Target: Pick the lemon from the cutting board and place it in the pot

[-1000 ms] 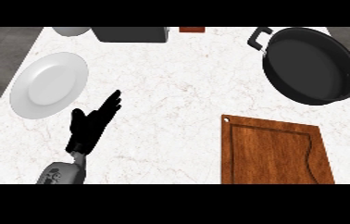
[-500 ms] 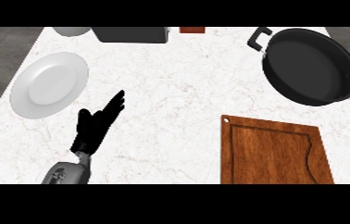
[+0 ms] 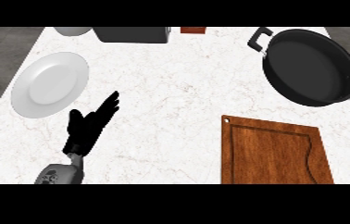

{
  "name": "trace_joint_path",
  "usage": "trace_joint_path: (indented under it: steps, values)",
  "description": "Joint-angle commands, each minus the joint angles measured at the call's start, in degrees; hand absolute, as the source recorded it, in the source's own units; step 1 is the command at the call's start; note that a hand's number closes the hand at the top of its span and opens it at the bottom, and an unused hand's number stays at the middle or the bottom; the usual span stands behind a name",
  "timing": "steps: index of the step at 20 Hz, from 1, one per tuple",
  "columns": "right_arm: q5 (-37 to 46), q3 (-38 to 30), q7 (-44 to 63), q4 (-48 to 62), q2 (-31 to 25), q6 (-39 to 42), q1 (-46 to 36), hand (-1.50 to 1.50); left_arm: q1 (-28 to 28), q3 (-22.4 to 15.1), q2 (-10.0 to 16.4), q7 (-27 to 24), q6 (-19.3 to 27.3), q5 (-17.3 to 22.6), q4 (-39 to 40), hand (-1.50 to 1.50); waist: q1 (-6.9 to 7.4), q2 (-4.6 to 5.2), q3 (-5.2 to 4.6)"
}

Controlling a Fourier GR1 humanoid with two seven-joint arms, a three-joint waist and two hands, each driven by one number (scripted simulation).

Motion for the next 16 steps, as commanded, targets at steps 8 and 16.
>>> trace_joint_path:
  steps: [8,16]
  values:
    - [12.2,9.0,9.82,2.29,6.75,-6.07,-11.23,1.5,3.23,-4.0,-3.89,1.06,3.72,-3.95,-5.34,0.0,0.38,0.09,0.04]
    - [27.64,20.88,22.65,4.89,14.41,-20.07,-14.49,1.5,-0.59,-2.24,-3.18,-0.11,1.52,-2.84,0.23,0.0,1.04,0.54,0.0]
